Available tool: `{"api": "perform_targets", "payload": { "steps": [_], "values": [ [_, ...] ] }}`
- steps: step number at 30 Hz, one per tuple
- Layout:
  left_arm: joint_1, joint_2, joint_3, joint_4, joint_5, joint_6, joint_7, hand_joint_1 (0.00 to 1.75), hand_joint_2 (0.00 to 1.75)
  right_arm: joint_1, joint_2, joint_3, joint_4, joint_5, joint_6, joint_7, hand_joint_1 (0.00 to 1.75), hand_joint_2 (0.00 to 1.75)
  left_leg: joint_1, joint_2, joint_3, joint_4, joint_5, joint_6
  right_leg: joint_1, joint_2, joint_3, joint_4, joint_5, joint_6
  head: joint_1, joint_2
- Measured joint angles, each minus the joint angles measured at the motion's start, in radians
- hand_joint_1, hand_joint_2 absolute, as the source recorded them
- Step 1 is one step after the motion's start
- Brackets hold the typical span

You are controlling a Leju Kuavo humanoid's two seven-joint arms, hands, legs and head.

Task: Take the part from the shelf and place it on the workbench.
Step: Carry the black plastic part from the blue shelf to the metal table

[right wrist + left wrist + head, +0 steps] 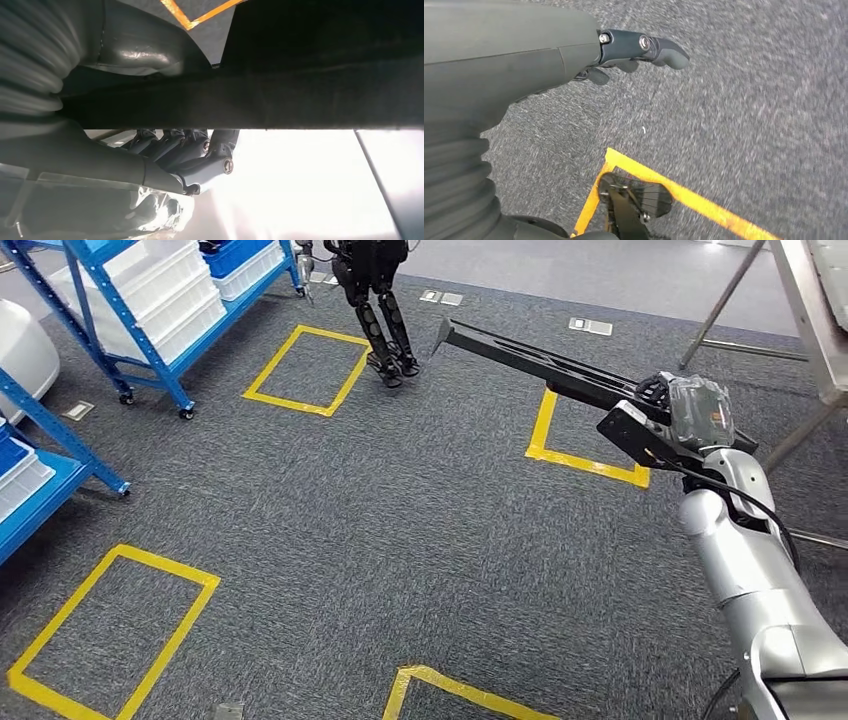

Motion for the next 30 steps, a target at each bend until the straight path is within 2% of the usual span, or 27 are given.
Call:
{"api": "perform_targets", "payload": {
  "steps": [1, 2, 3, 4, 6, 7, 8, 10, 11, 12, 13, 14, 15, 16, 17, 18, 19, 20, 21, 22, 23, 25, 26, 27, 29, 30],
  "values": [
    [0.0, 0.0, 0.0, 0.0, 0.0, -0.001, 0.0, 0.0, 1.75, 0.006, 0.0, 0.0, -0.005, 0.0, -0.001, 0.002, 1.75, 1.75, 0.0, -0.004, -0.019, 0.047, -0.016, 0.002, 0.003, 0.013, -0.003, 0.001, 0.003, -0.002, 0.0, 0.0],
    [0.0, 0.0, 0.0, 0.0, -0.001, -0.001, 0.0, 0.0, 1.75, 0.014, -0.001, -0.002, -0.01, -0.001, -0.001, 0.004, 1.75, 1.75, 0.0, -0.006, -0.021, 0.056, -0.011, 0.006, 0.006, 0.027, -0.006, 0.001, 0.005, -0.003, 0.0, 0.0],
    [0.0, 0.0, 0.0, 0.0, -0.001, -0.001, 0.0, 0.0, 1.75, 0.02, -0.003, -0.004, -0.016, -0.001, -0.001, 0.006, 1.75, 1.75, -0.001, -0.011, -0.001, 0.021, 0.014, 0.013, 0.009, 0.04, -0.007, 0.001, 0.008, -0.004, 0.001, 0.0],
    [0.0, 0.0, 0.0, 0.0, -0.001, -0.002, 0.0, 0.0, 1.75, 0.025, -0.005, -0.006, -0.021, -0.001, -0.001, 0.007, 1.75, 1.75, -0.002, -0.022, 0.033, -0.042, 0.049, 0.021, 0.011, 0.053, -0.009, 0.002, 0.011, -0.003, 0.0, 0.0],
    [-0.001, 0.002, 0.0, 0.0, -0.002, -0.002, 0.0, 0.0, 1.75, 0.028, -0.007, -0.01, -0.03, -0.002, -0.003, 0.009, 1.75, 1.75, -0.003, -0.074, 0.101, -0.172, 0.101, 0.041, 0.011, 0.077, -0.012, 0.001, 0.018, 0.003, 0.002, 0.0],
    [-0.001, 0.004, 0.0, 0.0, -0.002, -0.002, 0.0, 0.0, 1.75, 0.029, -0.008, -0.011, -0.034, -0.003, -0.004, 0.012, 1.75, 1.75, -0.006, -0.091, 0.118, -0.205, 0.11, 0.048, 0.009, 0.088, -0.015, 0.001, 0.022, 0.008, 0.001, 0.0],
    [-0.002, 0.005, 0.0, 0.0, -0.003, -0.003, 0.0, 0.0, 1.75, 0.033, -0.008, -0.013, -0.038, -0.004, -0.004, 0.014, 1.75, 1.75, -0.008, -0.098, 0.124, -0.219, 0.111, 0.053, 0.006, 0.1, -0.018, -0.001, 0.027, 0.015, -0.001, 0.0],
    [-0.006, 0.005, 0.0, 0.0, -0.007, -0.004, 0.0, 0.0, 1.75, 0.045, -0.016, -0.018, -0.05, -0.005, -0.005, 0.018, 1.75, 1.75, -0.01, -0.072, 0.128, -0.235, 0.123, 0.062, 0.006, 0.116, -0.025, -0.008, 0.038, 0.029, -0.005, 0.0],
    [-0.008, 0.005, -0.001, -0.001, -0.009, -0.004, 0.0, 0.0, 1.75, 0.05, -0.022, -0.022, -0.056, -0.005, -0.005, 0.019, 1.75, 1.75, -0.009, -0.058, 0.132, -0.251, 0.135, 0.065, 0.008, 0.101, -0.032, -0.004, 0.037, 0.03, -0.004, 0.0],
    [-0.01, 0.004, -0.001, -0.001, -0.011, -0.005, 0.0, 0.0, 1.75, 0.052, -0.027, -0.025, -0.062, -0.005, -0.005, 0.02, 1.75, 1.75, -0.008, -0.044, 0.135, -0.267, 0.147, 0.068, 0.012, 0.073, -0.048, 0.018, 0.025, 0.028, -0.002, 0.0],
    [-0.011, 0.004, -0.001, -0.001, -0.012, -0.005, 0.001, 0.0, 1.75, 0.052, -0.031, -0.028, -0.067, -0.005, -0.005, 0.022, 1.75, 1.75, -0.007, -0.03, 0.135, -0.279, 0.158, 0.068, 0.014, 0.039, -0.072, 0.063, 0.001, 0.022, 0.001, 0.0],
    [-0.011, 0.004, -0.001, -0.001, -0.013, -0.006, 0.001, 0.0, 1.75, 0.053, -0.032, -0.03, -0.071, -0.004, -0.005, 0.026, 1.75, 1.75, -0.01, -0.015, 0.133, -0.283, 0.162, 0.068, 0.013, 0.009, -0.102, 0.128, -0.031, 0.016, 0.003, 0.0],
    [-0.01, 0.004, -0.001, -0.001, -0.014, -0.006, 0.002, 0.0, 1.75, 0.055, -0.032, -0.031, -0.074, -0.003, -0.005, 0.031, 1.75, 1.75, -0.012, 0.001, 0.128, -0.283, 0.165, 0.068, 0.01, -0.004, -0.133, 0.2, -0.063, 0.015, 0.005, 0.0],
    [-0.009, 0.003, -0.001, -0.001, -0.015, -0.006, 0.004, 0.0, 1.75, 0.061, -0.031, -0.031, -0.076, -0.002, -0.005, 0.034, 1.75, 1.75, -0.012, 0.017, 0.124, -0.283, 0.166, 0.066, 0.006, -0.009, -0.154, 0.254, -0.083, 0.019, 0.006, 0.0],
    [-0.009, 0.003, -0.001, -0.001, -0.016, -0.007, 0.004, 0.0, 1.75, 0.067, -0.031, -0.031, -0.077, 0.0, -0.005, 0.037, 1.75, 1.75, -0.012, 0.032, 0.121, -0.283, 0.167, 0.064, 0.002, -0.012, -0.159, 0.278, -0.091, 0.026, 0.007, 0.0],
    [-0.009, 0.002, -0.001, -0.001, -0.017, -0.007, 0.005, 0.0, 1.75, 0.073, -0.032, -0.031, -0.078, 0.002, -0.005, 0.038, 1.75, 1.75, -0.012, 0.046, 0.118, -0.281, 0.168, 0.062, -0.003, -0.018, -0.141, 0.258, -0.084, 0.037, 0.008, 0.0],
    [-0.01, 0.002, -0.001, -0.001, -0.017, -0.007, 0.005, 0.0, 1.75, 0.078, -0.032, -0.032, -0.081, 0.003, -0.005, 0.039, 1.75, 1.75, -0.011, 0.06, 0.115, -0.279, 0.168, 0.058, -0.008, -0.03, -0.101, 0.196, -0.067, 0.05, 0.008, 0.0],
    [-0.01, 0.002, -0.001, -0.001, -0.018, -0.007, 0.006, 0.0, 1.75, 0.079, -0.031, -0.033, -0.084, 0.004, -0.005, 0.04, 1.75, 1.75, -0.011, 0.073, 0.112, -0.273, 0.165, 0.052, -0.012, -0.053, -0.054, 0.119, -0.052, 0.059, 0.008, 0.0],
    [-0.01, 0.002, -0.001, -0.001, -0.017, -0.007, 0.006, 0.0, 1.75, 0.08, -0.03, -0.034, -0.089, 0.006, -0.005, 0.041, 1.75, 1.75, -0.013, 0.086, 0.107, -0.266, 0.161, 0.045, -0.011, -0.074, -0.012, 0.053, -0.037, 0.064, 0.009, 0.0],
    [-0.01, 0.002, -0.001, -0.001, -0.017, -0.006, 0.006, 0.0, 1.75, 0.081, -0.029, -0.036, -0.093, 0.007, -0.005, 0.042, 1.75, 1.75, -0.015, 0.097, 0.104, -0.258, 0.156, 0.037, -0.01, -0.086, 0.013, 0.012, -0.029, 0.061, 0.008, 0.0],
    [-0.01, 0.003, -0.001, -0.002, -0.016, -0.006, 0.005, 0.0, 1.75, 0.082, -0.028, -0.037, -0.096, 0.008, -0.004, 0.043, 1.75, 1.75, -0.017, 0.107, 0.103, -0.252, 0.151, 0.03, -0.008, -0.089, 0.021, -0.001, -0.028, 0.054, 0.006, 0.0],
    [-0.011, 0.003, -0.001, -0.002, -0.015, -0.006, 0.004, 0.0, 1.75, 0.086, -0.027, -0.039, -0.099, 0.012, -0.002, 0.046, 1.75, 1.75, -0.013, 0.124, 0.102, -0.241, 0.144, 0.018, -0.007, -0.061, 0.016, 0.008, -0.025, 0.039, 0.003, 0.0],
    [-0.011, 0.003, 0.0, -0.002, -0.015, -0.006, 0.004, 0.0, 1.75, 0.087, -0.027, -0.04, -0.099, 0.014, 0.0, 0.047, 1.75, 1.75, -0.007, 0.111, 0.1, -0.233, 0.136, 0.012, -0.008, -0.049, 0.013, 0.01, -0.024, 0.033, 0.002, 0.0],
    [-0.011, 0.003, 0.0, -0.002, -0.014, -0.006, 0.003, 0.0, 1.75, 0.087, -0.026, -0.04, -0.099, 0.015, 0.001, 0.047, 1.75, 1.75, -0.001, 0.086, 0.093, -0.213, 0.119, 0.007, -0.008, -0.038, 0.011, 0.012, -0.022, 0.028, 0.001, 0.0],
    [-0.01, 0.003, 0.0, -0.002, -0.014, -0.006, 0.002, 0.0, 1.75, 0.086, -0.021, -0.041, -0.1, 0.016, 0.003, 0.048, 1.75, 1.75, 0.008, 0.022, 0.055, -0.118, 0.056, 0.001, -0.003, -0.016, 0.008, 0.012, -0.018, 0.018, -0.001, 0.0],
    [-0.009, 0.003, 0.0, -0.002, -0.014, -0.006, 0.002, 0.0, 1.75, 0.086, -0.018, -0.041, -0.1, 0.017, 0.004, 0.049, 1.75, 1.75, 0.008, 0.006, 0.026, -0.053, 0.023, 0.001, 0.001, -0.004, 0.007, 0.012, -0.016, 0.015, -0.001, 0.0]
  ]
}}
